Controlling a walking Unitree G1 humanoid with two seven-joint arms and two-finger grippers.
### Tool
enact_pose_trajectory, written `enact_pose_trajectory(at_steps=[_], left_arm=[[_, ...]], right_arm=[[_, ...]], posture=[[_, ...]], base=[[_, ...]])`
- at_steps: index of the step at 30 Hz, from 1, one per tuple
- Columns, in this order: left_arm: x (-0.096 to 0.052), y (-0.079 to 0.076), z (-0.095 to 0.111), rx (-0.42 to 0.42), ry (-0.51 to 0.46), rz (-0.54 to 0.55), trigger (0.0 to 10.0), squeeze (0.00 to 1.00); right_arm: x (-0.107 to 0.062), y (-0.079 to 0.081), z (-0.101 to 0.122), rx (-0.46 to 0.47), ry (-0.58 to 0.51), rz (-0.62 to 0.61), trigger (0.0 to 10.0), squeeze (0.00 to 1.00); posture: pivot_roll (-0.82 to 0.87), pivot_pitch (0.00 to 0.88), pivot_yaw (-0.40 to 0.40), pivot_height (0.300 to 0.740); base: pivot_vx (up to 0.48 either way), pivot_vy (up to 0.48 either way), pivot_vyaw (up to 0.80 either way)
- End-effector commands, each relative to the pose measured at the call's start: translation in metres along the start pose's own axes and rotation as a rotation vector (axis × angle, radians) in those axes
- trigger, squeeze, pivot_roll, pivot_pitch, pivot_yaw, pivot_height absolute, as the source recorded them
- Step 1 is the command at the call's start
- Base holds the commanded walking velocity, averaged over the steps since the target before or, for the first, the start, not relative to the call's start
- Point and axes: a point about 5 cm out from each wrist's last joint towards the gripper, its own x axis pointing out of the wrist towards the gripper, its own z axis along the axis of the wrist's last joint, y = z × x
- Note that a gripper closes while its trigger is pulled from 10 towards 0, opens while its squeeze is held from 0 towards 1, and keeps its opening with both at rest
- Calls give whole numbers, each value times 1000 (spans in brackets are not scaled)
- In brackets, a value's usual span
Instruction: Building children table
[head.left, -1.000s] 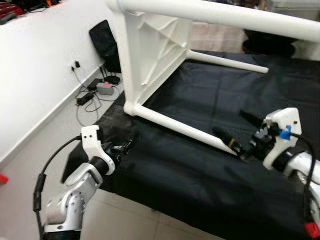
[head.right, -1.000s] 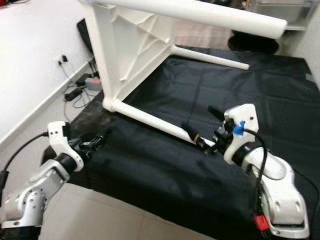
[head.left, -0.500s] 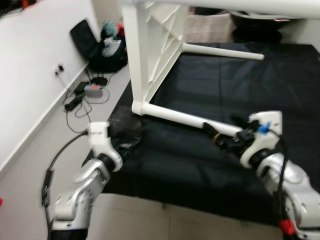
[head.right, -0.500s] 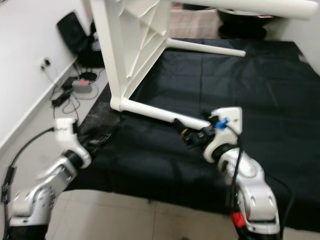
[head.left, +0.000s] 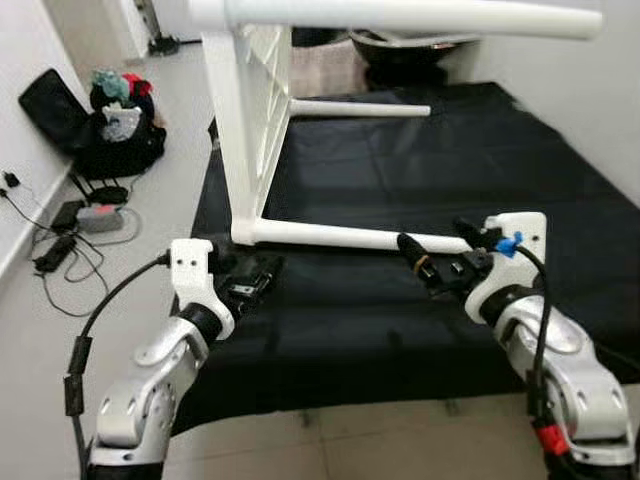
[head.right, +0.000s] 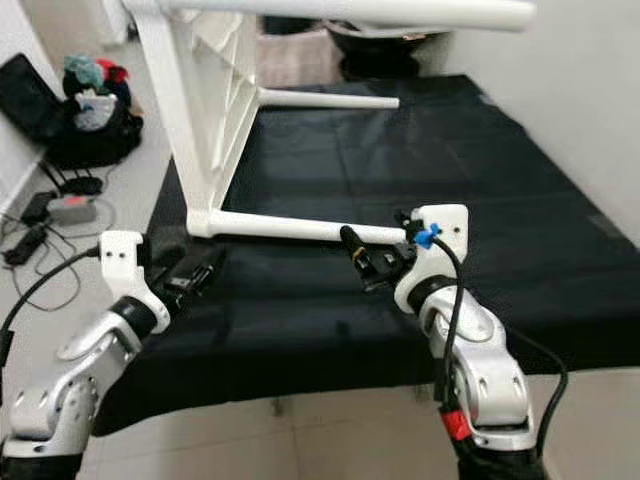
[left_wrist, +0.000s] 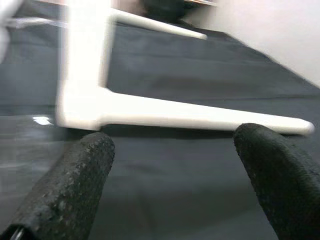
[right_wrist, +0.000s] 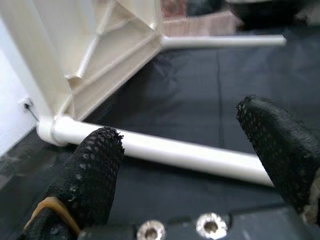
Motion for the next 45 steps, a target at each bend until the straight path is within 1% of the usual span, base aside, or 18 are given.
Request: enact_pose_trajectory(at_steps=[1, 5, 12, 14, 16, 19, 22, 23, 25, 28, 29, 32, 34, 37, 38, 39, 43, 45], left_arm=[[-1, 2, 0, 14, -10, 17, 10000, 0], [-1, 0, 1, 6, -19, 16, 10000, 0], [0, -4, 0, -7, -23, 9, 10000, 0], [1, -5, 0, -10, -27, 6, 10000, 0], [0, -6, 0, -20, -30, 4, 10000, 0], [0, -6, -1, -27, -31, 3, 10000, 0], [-1, -6, -3, -32, -24, 16, 10000, 0], [-1, -6, -3, -32, -24, 16, 10000, 0], [-1, -6, -4, -31, -22, 28, 10000, 0], [-2, -4, -7, -39, -18, 45, 10000, 0], [-2, -4, -7, -39, -18, 45, 10000, 0], [-1, -3, -11, -55, -9, 60, 10000, 0], [-1, -3, -12, -57, -10, 66, 10000, 0], [1, -4, -10, -63, -29, 83, 10000, 0], [1, -5, -9, -66, -34, 87, 10000, 0], [1, -5, -9, -66, -34, 87, 10000, 0], [0, -4, -9, -76, -40, 95, 10000, 0], [0, -4, -9, -77, -40, 95, 10000, 0]], right_arm=[[3, 5, 1, -6, -11, 28, 10000, 0], [5, 9, 10, 24, -63, 84, 10000, 0], [6, 15, 9, -39, -43, 125, 10000, 0], [4, 18, 9, -52, -46, 171, 10000, 0], [-1, 24, 14, -86, -74, 300, 10000, 0], [-3, 25, 16, -107, -82, 349, 10000, 0], [-7, 23, 23, -227, -100, 410, 10000, 0], [-7, 23, 23, -227, -100, 410, 10000, 0], [-7, 20, 37, -314, -151, 445, 10000, 0], [-10, 30, 61, -466, -221, 560, 10000, 0], [-10, 30, 61, -466, -221, 560, 10000, 0], [-10, 47, 91, -548, -317, 670, 10000, 0], [-4, 46, 99, -585, -332, 626, 10000, 0], [17, 23, 107, -760, -288, 425, 10000, 0], [19, 18, 108, -813, -273, 397, 10000, 0], [19, 18, 108, -813, -273, 397, 10000, 0], [27, 2, 126, -1063, -246, 283, 10000, 0], [28, 1, 129, -1100, -245, 267, 10000, 0]], posture=[[-112, 37, 17, 740], [-110, 39, 16, 740], [-110, 39, 14, 740], [-111, 41, 15, 740], [-111, 42, 16, 740], [-111, 42, 16, 740], [-109, 45, 17, 740], [-109, 45, 17, 740], [-106, 44, 17, 740], [-104, 37, 18, 740], [-104, 37, 18, 740], [-103, 36, 20, 740], [-103, 33, 16, 740], [-96, 40, 10, 740], [-96, 41, 9, 740], [-96, 41, 9, 740], [-102, 47, 9, 740], [-102, 47, 9, 740]], base=[[247, 0, 0], [262, 0, -600], [257, 0, 0], [0, 0, 0], [0, 0, 0], [0, 0, 0], [0, 0, 0], [0, 0, 0], [0, 0, 0], [0, 0, 0], [0, 0, 0], [0, 0, 0], [0, 0, 0], [0, 0, 0], [0, 0, 0], [0, 0, 0], [0, 0, 0], [0, 0, 0]])
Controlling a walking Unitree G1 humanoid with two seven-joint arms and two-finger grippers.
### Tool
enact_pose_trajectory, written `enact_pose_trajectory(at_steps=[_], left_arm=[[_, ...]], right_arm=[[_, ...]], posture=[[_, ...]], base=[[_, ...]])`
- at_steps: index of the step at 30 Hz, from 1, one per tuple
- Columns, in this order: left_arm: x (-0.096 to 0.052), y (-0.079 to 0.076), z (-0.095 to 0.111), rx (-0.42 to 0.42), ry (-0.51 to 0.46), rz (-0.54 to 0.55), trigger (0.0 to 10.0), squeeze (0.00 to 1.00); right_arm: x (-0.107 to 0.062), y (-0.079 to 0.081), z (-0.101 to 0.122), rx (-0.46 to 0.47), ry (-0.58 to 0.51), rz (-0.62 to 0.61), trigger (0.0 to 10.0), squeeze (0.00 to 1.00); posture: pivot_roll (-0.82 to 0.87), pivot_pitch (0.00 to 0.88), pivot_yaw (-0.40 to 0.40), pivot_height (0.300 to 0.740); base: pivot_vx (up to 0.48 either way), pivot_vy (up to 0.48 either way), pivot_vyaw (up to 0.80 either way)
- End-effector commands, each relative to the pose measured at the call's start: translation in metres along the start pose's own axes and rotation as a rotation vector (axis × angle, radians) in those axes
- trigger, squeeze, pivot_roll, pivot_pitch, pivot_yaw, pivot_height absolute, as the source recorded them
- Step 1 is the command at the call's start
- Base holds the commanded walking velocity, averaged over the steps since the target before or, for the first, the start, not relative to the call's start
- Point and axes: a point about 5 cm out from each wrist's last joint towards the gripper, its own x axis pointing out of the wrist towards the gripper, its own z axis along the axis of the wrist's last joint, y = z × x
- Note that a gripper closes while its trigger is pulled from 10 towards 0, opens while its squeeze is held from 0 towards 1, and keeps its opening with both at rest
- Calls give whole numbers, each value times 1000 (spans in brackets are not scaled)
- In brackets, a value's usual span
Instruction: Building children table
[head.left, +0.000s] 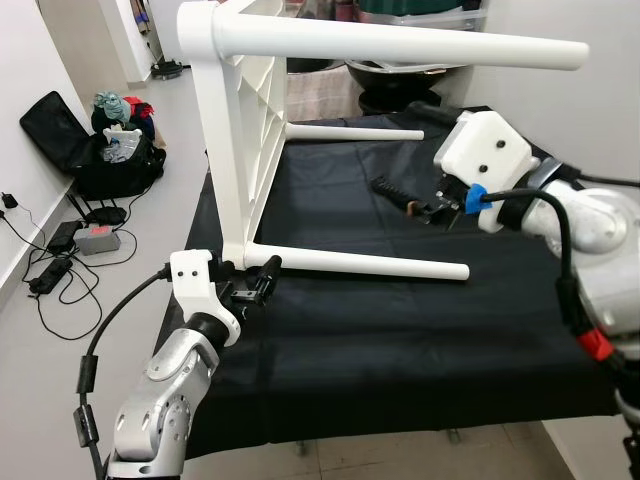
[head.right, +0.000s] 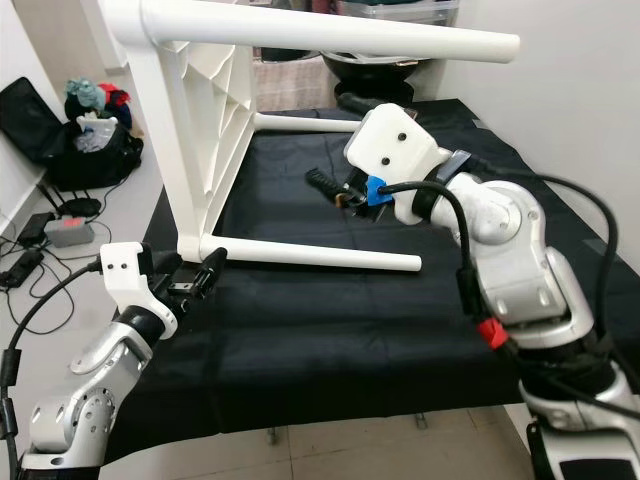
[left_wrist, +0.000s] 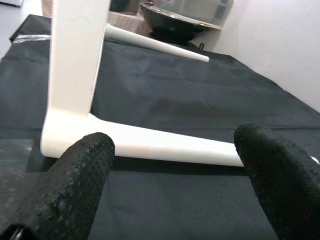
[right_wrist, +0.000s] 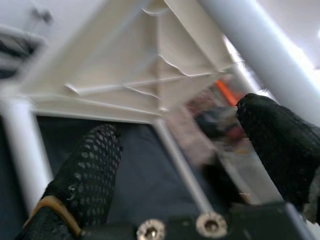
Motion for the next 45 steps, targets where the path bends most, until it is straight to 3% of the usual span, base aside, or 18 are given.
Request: enact_pose_trajectory(at_steps=[1, 5, 11, 13, 16, 19, 23, 26, 28, 36, 38, 42, 44, 45], left_arm=[[0, 2, -2, -3, 1, 15, 10000, 0], [2, -2, -3, -9, 1, 10, 10000, 0], [6, -7, -2, -18, -12, 3, 10000, 0], [6, -7, -1, -19, -13, 3, 10000, 0], [6, -7, -1, -21, -15, 5, 10000, 0], [6, -9, -1, -29, -22, 12, 10000, 0], [6, -10, -1, -34, -29, 14, 10000, 0], [6, -11, 0, -40, -39, 18, 10000, 0], [5, -11, -1, -47, -43, 23, 10000, 0], [7, -13, 4, -41, -59, 12, 10000, 0], [8, -13, 12, 23, -108, 15, 10000, 0], [15, -27, 22, -39, -160, -48, 10000, 0], [31, -43, 35, -214, -206, -127, 10000, 0], [31, -43, 35, -214, -206, -127, 10000, 0]], right_arm=[[6, -5, 4, -76, 7, -5, 10000, 0], [18, -11, 12, -98, 6, -46, 10000, 0], [50, -1, 42, -112, -108, -70, 10000, 0], [52, -1, 44, -111, -112, -74, 10000, 0], [61, -6, 48, -104, -122, -128, 10000, 0], [71, -20, 52, -149, -100, -216, 10000, 0], [71, -21, 53, -136, -114, -219, 10000, 0], [68, -17, 61, -60, -202, -175, 10000, 0], [61, -6, 69, -8, -276, -109, 10000, 0], [56, 7, 70, 19, -303, -55, 10000, 0], [56, 8, 69, 14, -296, -52, 10000, 0], [57, 7, 66, 7, -281, -58, 10000, 0], [56, 10, 64, 19, -279, -50, 10000, 0], [56, 10, 64, 19, -279, -50, 10000, 0]], posture=[[-106, 49, 7, 740], [-107, 49, 6, 740], [-102, 60, -3, 740], [-102, 60, -3, 740], [-97, 66, -9, 740], [-89, 74, -22, 740], [-93, 71, -41, 740], [-101, 73, -49, 740], [-103, 82, -47, 740], [-106, 80, -33, 740], [-104, 77, -26, 740], [-92, 78, -25, 740], [-84, 75, -40, 740], [-84, 75, -40, 740]], base=[[0, 0, 0], [0, 0, 0], [0, 0, 0], [0, 0, 0], [0, 0, 0], [0, 0, 0], [0, 0, 0], [0, 0, 0], [0, 0, 0], [0, 0, 0], [0, 0, 0], [0, 0, 0], [0, 0, 0], [0, 0, 0]])
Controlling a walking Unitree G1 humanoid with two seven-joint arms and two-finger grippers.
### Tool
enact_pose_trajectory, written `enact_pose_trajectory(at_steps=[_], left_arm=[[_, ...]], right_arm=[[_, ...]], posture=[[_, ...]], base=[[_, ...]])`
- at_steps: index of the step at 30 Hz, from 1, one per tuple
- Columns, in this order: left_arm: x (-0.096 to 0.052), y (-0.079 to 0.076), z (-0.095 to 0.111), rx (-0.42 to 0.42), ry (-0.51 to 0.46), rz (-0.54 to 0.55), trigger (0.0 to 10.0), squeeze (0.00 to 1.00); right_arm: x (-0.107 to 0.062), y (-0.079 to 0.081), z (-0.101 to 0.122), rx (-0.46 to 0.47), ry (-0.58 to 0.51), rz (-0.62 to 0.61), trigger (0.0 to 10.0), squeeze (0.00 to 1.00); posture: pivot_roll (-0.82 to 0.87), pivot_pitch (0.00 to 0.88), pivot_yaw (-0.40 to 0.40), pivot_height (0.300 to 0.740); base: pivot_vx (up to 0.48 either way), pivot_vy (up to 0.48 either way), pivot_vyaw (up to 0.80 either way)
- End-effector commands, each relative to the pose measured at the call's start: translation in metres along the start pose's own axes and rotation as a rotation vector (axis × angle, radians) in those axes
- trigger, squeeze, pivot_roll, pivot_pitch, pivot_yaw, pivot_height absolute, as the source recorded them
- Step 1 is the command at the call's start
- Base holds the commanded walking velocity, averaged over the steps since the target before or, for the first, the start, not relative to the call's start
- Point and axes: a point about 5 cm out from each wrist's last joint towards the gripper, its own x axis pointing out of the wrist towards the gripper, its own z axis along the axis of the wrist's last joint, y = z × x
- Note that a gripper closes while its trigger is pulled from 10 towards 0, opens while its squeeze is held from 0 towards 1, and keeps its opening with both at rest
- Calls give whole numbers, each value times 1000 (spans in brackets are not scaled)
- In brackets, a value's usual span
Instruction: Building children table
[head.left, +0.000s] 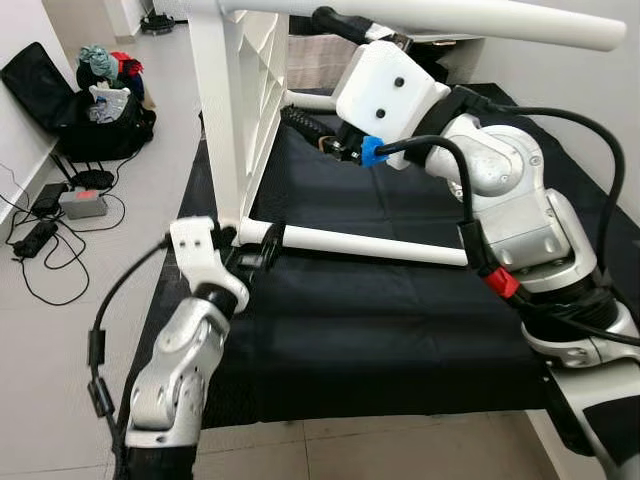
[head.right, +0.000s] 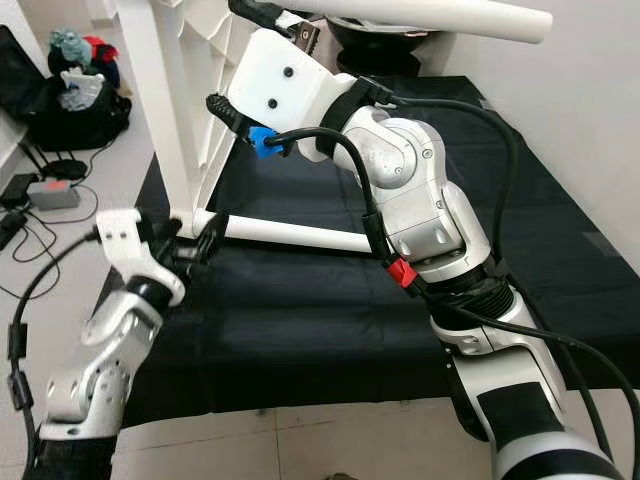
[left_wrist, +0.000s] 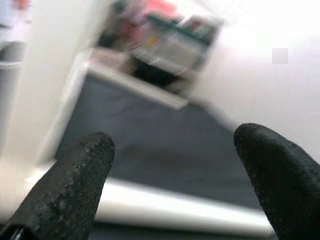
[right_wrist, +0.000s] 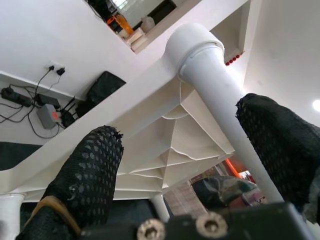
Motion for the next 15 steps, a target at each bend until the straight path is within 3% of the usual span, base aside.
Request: enact_pose_trajectory(at_steps=[1, 3, 7, 11, 12, 15], left_arm=[[4, 2, 0, -66, -8, 7, 10000, 0], [14, 13, 10, -60, -63, 78, 10000, 0], [25, 46, 24, 135, -88, 234, 10000, 0], [28, 59, 31, 219, -97, 288, 10000, 0], [29, 70, 36, 267, -109, 348, 10000, 0], [29, 84, 43, 318, -121, 413, 10000, 0]], right_arm=[[-2, 4, -2, 19, 4, 19, 10000, 0], [-2, 7, 0, 31, -1, 32, 10000, 0], [-4, 12, -1, 43, 6, 50, 10000, 0], [-6, 14, -2, 47, 15, 57, 10000, 0], [-8, 16, -3, 45, 26, 64, 10000, 0], [-11, 18, -5, 41, 42, 71, 10000, 0]], posture=[[-84, 75, -40, 740], [-96, 79, -40, 740], [-99, 89, -38, 740], [-104, 98, -35, 740], [-112, 106, -29, 740], [-118, 111, -24, 740]], base=[[0, 0, 0], [0, 0, 0], [0, 0, 0], [0, 0, 0], [0, 0, 0], [0, 0, 0]])
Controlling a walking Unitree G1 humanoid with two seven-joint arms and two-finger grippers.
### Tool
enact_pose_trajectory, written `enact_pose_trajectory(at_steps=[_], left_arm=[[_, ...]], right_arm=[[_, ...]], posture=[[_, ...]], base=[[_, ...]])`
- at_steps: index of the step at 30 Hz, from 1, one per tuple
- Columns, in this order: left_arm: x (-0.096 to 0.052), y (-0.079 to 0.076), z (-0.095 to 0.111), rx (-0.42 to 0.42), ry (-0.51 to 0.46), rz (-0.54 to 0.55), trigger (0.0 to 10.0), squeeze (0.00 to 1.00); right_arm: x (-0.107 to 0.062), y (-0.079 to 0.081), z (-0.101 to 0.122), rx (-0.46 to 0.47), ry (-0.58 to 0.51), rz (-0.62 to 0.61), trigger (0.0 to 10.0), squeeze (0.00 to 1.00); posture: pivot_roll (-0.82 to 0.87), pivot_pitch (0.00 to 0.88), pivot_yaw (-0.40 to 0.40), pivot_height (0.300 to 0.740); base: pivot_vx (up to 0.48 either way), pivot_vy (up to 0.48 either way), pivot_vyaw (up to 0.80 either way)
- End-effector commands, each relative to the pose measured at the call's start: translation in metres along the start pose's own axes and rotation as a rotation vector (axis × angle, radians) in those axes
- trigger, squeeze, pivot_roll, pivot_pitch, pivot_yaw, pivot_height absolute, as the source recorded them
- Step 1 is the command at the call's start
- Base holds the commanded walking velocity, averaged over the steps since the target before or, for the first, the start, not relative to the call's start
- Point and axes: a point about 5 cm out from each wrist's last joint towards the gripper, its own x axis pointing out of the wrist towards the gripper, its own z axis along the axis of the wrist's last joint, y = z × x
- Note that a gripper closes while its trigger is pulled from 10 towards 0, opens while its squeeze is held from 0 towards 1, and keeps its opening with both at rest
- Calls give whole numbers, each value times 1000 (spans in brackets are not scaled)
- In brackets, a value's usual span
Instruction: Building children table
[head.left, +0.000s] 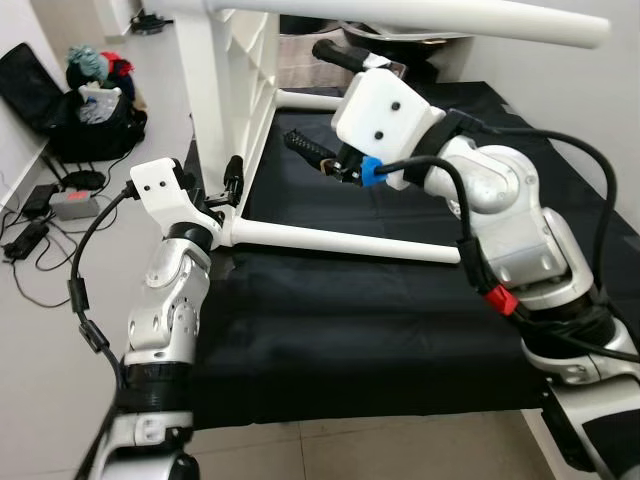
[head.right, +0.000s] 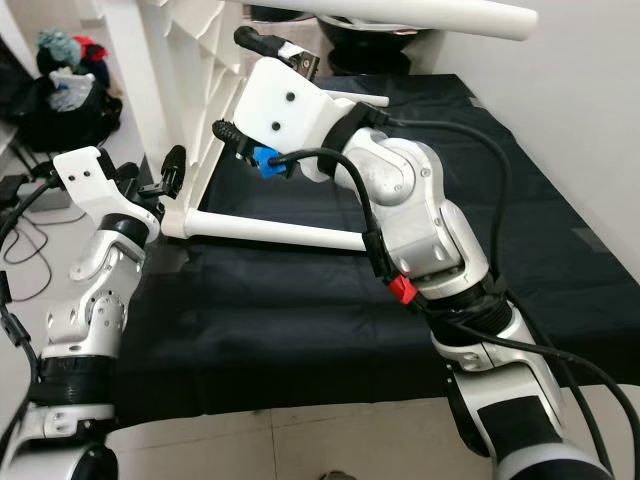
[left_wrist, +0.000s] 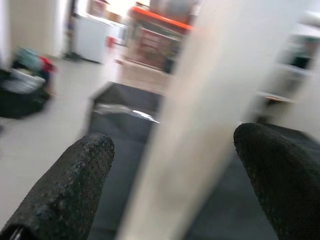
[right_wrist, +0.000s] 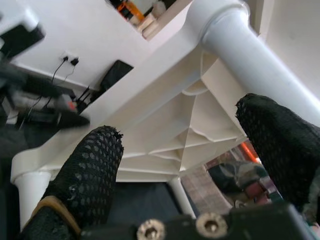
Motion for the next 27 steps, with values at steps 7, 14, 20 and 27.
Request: enact_pose_trajectory(at_steps=[7, 14, 20, 27], left_arm=[[20, 0, -12, 50, 22, -44, 10000, 0], [29, -22, -23, -2, 102, -228, 10000, 0], [28, -29, -29, 7, 121, -270, 10000, 0], [28, -20, -31, 93, 112, -218, 10000, 0]], right_arm=[[-6, 0, 2, 2, 16, 14, 10000, 0], [-10, 0, 1, 5, 31, 16, 10000, 0], [-11, 0, 1, 5, 37, 14, 10000, 0], [-10, 1, 2, 13, 35, 12, 10000, 0]], posture=[[-147, 132, -21, 740], [-157, 142, -13, 740], [-155, 144, -14, 740], [-148, 143, -13, 740]], base=[[0, 0, 0], [0, 0, 0], [0, 0, 0], [0, 0, 0]])
